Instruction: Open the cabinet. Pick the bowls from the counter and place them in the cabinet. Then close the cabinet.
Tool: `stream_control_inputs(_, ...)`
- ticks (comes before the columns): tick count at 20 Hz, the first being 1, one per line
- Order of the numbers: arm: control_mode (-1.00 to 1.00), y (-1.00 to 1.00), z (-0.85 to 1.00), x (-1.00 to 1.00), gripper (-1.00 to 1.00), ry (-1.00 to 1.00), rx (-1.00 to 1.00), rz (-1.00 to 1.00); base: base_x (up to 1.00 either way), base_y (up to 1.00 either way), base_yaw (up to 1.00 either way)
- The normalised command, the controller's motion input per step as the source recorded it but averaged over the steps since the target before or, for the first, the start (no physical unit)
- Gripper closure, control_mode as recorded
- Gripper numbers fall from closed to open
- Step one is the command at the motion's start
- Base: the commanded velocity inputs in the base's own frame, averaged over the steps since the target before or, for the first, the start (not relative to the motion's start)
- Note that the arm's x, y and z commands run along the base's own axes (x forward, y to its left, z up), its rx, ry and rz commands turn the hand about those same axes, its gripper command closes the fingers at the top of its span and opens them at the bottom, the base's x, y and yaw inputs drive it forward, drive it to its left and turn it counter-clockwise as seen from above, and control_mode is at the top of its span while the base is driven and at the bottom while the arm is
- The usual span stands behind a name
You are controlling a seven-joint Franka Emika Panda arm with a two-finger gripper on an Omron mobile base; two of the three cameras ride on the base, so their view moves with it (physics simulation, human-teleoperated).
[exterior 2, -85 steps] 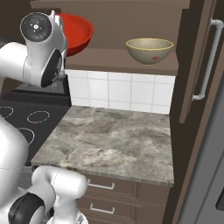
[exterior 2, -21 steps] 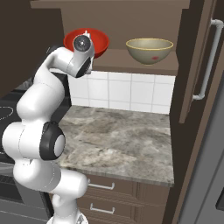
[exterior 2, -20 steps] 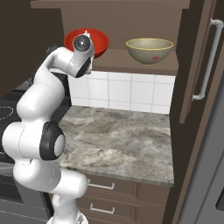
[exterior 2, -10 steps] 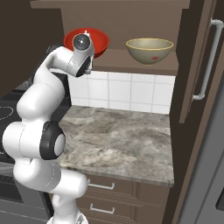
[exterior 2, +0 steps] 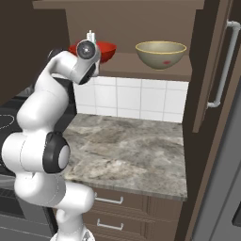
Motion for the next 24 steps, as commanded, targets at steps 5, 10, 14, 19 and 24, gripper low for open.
stream_control_inputs(5, -1.00, -0.04, 0.00, -0.26, -1.00, -0.15, 0.01, 0.00, 0.00, 0.00, 0.00)
stream_control_inputs(10, -1.00, -0.41, 0.08, -0.58, -1.00, -0.08, 0.07, 0.00, 0.00, 0.00, 0.00)
stream_control_inputs(14, -1.00, -0.37, 0.20, -0.61, -1.00, -0.20, 0.10, 0.00, 0.00, 0.00, 0.00)
stream_control_inputs(19, -1.00, -0.20, 0.23, -0.88, -1.00, -0.16, 0.07, 0.00, 0.00, 0.00, 0.00)
stream_control_inputs(24, -1.00, -0.12, 0.02, -0.99, -1.00, -0.03, 0.02, -0.01, 0.00, 0.00, 0.00)
